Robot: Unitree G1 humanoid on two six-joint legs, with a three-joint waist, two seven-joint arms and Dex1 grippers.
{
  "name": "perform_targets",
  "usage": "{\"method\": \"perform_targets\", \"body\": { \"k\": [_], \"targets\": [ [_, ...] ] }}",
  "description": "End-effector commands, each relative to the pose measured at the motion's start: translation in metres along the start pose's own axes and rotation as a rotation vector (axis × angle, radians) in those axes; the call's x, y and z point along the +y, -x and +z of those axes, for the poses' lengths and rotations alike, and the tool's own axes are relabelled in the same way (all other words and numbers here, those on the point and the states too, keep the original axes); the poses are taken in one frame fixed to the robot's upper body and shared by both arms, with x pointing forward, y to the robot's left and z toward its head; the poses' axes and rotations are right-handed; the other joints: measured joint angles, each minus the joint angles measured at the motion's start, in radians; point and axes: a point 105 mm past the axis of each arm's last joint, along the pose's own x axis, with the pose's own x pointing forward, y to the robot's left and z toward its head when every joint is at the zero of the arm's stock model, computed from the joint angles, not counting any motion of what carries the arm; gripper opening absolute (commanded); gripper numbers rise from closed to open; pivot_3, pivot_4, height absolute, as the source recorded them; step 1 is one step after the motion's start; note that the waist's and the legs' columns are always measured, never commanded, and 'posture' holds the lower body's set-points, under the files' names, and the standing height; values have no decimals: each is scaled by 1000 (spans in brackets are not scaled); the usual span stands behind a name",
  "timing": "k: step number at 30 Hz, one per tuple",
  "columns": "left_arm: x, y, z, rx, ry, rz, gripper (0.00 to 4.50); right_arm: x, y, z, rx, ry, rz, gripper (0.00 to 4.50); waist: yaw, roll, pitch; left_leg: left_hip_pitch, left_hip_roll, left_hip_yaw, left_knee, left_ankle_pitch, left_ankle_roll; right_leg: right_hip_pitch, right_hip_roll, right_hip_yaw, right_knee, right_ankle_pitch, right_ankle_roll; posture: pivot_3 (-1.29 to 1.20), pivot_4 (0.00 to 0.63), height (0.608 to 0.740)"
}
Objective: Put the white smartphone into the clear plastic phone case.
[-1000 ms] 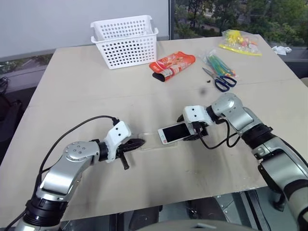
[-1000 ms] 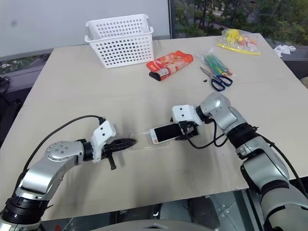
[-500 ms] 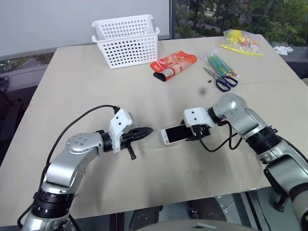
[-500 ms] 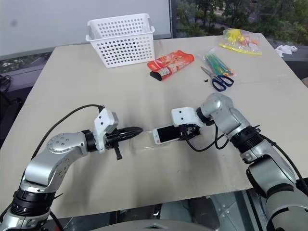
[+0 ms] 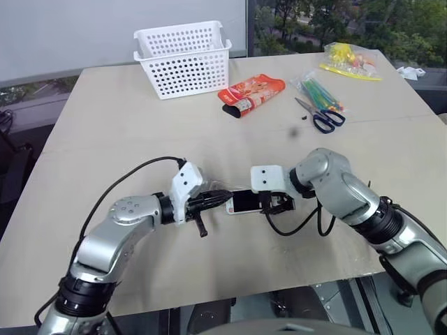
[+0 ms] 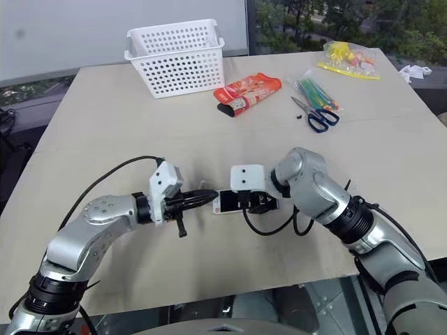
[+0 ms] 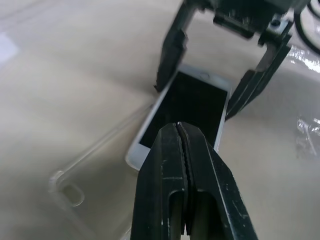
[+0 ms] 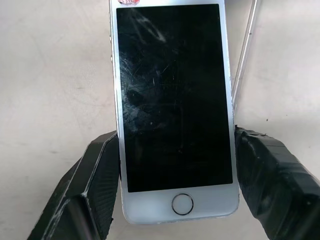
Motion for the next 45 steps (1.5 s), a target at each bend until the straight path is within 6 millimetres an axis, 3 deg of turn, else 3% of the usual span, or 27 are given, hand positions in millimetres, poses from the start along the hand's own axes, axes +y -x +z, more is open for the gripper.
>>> {"method": "perform_targets", "body": {
  "k": [1, 5, 16, 29, 45],
  "targets": [
    [3, -5, -2, 8, -43, 19, 0, 0, 5, 8, 0, 29, -13, 2932, 0, 0, 0, 0, 0, 0, 0, 0, 0, 0, 0, 0, 0, 0, 0, 0, 150, 740],
    [6, -9, -7, 32, -60, 25, 0, -4, 6, 8, 13, -6, -27, 2932, 0, 0, 0, 0, 0, 0, 0, 0, 0, 0, 0, 0, 0, 0, 0, 0, 150, 740],
    [12, -6, 8, -42, -61, 33, 0, -3, 21, 19, -84, -120, -82, 2932, 0, 0, 0, -1, 0, -1, 0, 0, 0, 0, 0, -1, 0, 0, 0, 0, 150, 740],
    [11, -11, 6, -30, -76, 11, 0, 0, 12, 25, -96, -365, -154, 2932, 0, 0, 0, -1, 0, -2, 0, 0, 0, 0, 0, -1, 0, 0, 0, 0, 150, 740],
    [15, -19, -12, 27, -78, 19, 0, 12, 11, 16, -9, -267, -146, 2932, -2, 0, 0, -1, -1, -2, 0, 0, 0, 0, 0, -2, 0, 0, 0, 0, 150, 740]
  ]
}}
